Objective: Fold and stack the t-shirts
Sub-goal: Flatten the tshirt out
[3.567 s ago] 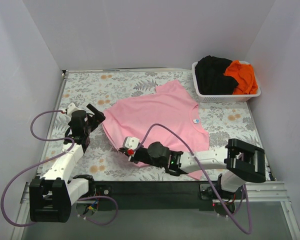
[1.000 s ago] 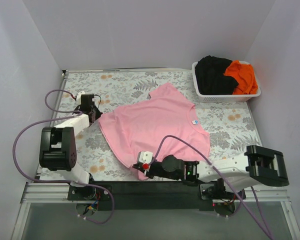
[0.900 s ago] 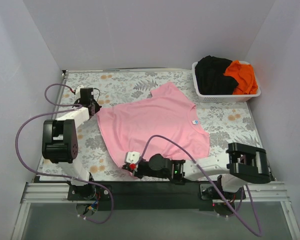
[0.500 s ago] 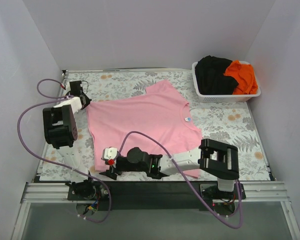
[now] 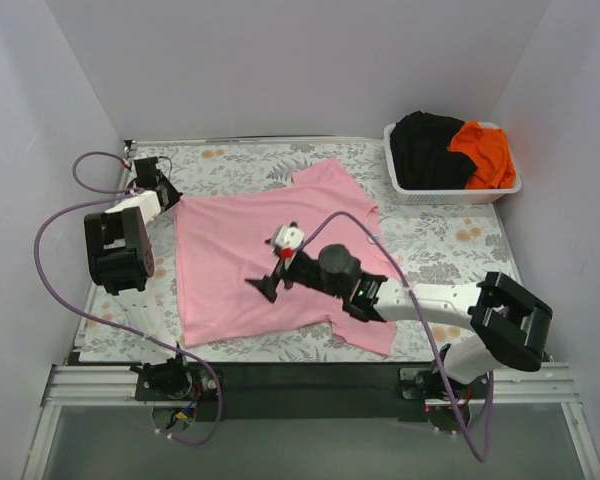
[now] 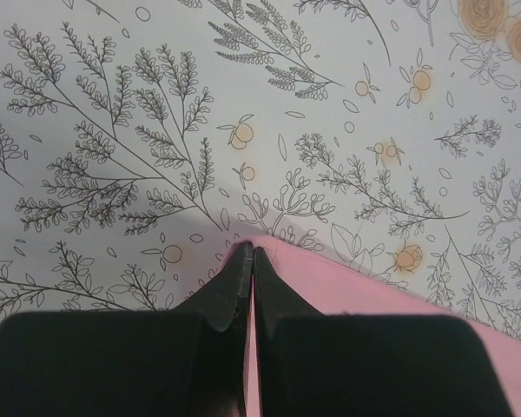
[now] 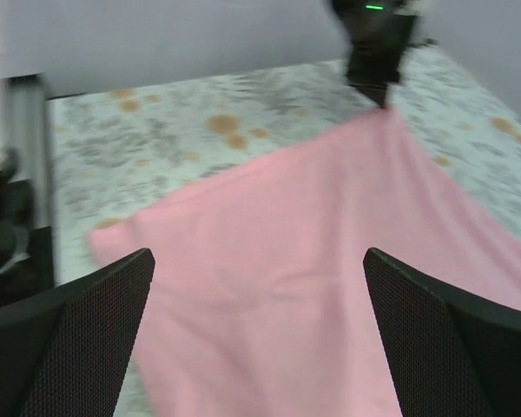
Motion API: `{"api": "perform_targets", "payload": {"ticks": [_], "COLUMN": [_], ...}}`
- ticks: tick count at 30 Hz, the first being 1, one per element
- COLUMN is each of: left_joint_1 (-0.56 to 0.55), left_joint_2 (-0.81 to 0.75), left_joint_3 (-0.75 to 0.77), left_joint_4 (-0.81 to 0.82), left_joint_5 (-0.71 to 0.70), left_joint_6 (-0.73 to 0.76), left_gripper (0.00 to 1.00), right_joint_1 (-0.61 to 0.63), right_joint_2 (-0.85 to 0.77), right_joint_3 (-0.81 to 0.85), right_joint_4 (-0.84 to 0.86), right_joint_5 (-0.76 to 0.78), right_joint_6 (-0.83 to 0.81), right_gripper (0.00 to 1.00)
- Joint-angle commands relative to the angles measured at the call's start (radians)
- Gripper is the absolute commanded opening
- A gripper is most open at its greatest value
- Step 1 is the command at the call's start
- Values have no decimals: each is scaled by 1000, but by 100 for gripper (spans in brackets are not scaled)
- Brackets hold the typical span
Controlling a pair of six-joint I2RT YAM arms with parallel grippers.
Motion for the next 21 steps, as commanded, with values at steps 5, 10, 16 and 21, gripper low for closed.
{"api": "perform_targets", "payload": {"ticks": [5, 10, 16, 21], "left_joint_1": [9, 11, 9, 11], "left_joint_2": [33, 39, 62, 96], "left_joint_3": [64, 68, 90, 116], "left_joint_4": [42, 54, 66, 66], "left_joint_5": [66, 68, 112, 131], "left_joint_6": [16, 23, 21, 20], "left_gripper": [0, 0, 0, 0], "right_joint_1": [-375, -573, -696, -751], "right_joint_2": [119, 325, 442, 482], "right_joint_3": [89, 265, 374, 416], "right_joint_4": [-147, -219, -247, -290], "right_joint_5": [3, -109, -154, -137], "right_joint_6": [53, 131, 160, 167], "right_gripper": [93, 64, 1, 1]}}
